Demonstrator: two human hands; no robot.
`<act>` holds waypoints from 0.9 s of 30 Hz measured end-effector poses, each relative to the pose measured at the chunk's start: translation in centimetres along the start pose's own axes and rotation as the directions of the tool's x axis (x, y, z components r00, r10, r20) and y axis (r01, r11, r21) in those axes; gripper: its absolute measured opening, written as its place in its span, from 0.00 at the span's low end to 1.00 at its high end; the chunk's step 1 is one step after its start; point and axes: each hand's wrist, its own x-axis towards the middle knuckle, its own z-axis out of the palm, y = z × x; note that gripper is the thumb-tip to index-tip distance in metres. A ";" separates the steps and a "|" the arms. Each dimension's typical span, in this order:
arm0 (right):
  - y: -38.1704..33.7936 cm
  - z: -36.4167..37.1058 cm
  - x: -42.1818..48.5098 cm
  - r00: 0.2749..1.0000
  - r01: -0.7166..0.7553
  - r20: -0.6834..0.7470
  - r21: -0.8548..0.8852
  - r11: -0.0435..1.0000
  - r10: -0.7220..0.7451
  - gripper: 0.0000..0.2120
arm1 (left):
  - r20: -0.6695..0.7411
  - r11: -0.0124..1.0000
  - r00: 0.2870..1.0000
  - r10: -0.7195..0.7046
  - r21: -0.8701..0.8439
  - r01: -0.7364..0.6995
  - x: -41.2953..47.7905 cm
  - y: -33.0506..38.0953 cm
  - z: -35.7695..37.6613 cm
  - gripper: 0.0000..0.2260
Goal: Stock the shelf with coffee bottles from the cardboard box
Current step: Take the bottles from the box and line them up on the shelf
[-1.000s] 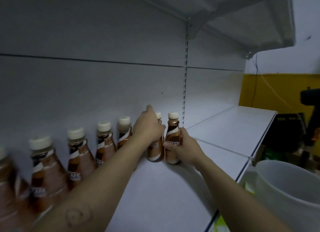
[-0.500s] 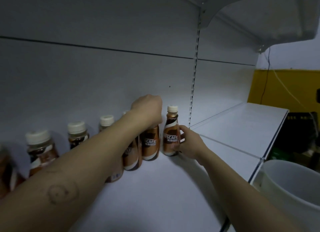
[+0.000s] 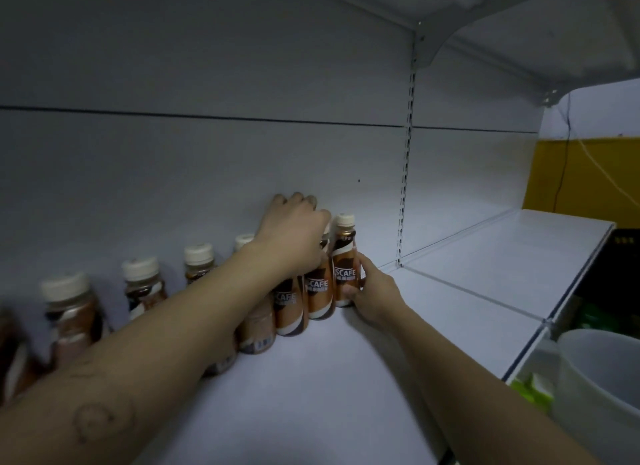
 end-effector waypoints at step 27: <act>-22.4 7.7 -14.1 0.610 0.777 0.191 0.043 0.628 -0.769 0.30 | -0.173 0.630 0.632 -0.755 -0.458 0.627 -30.7 -15.2 -2.1 0.33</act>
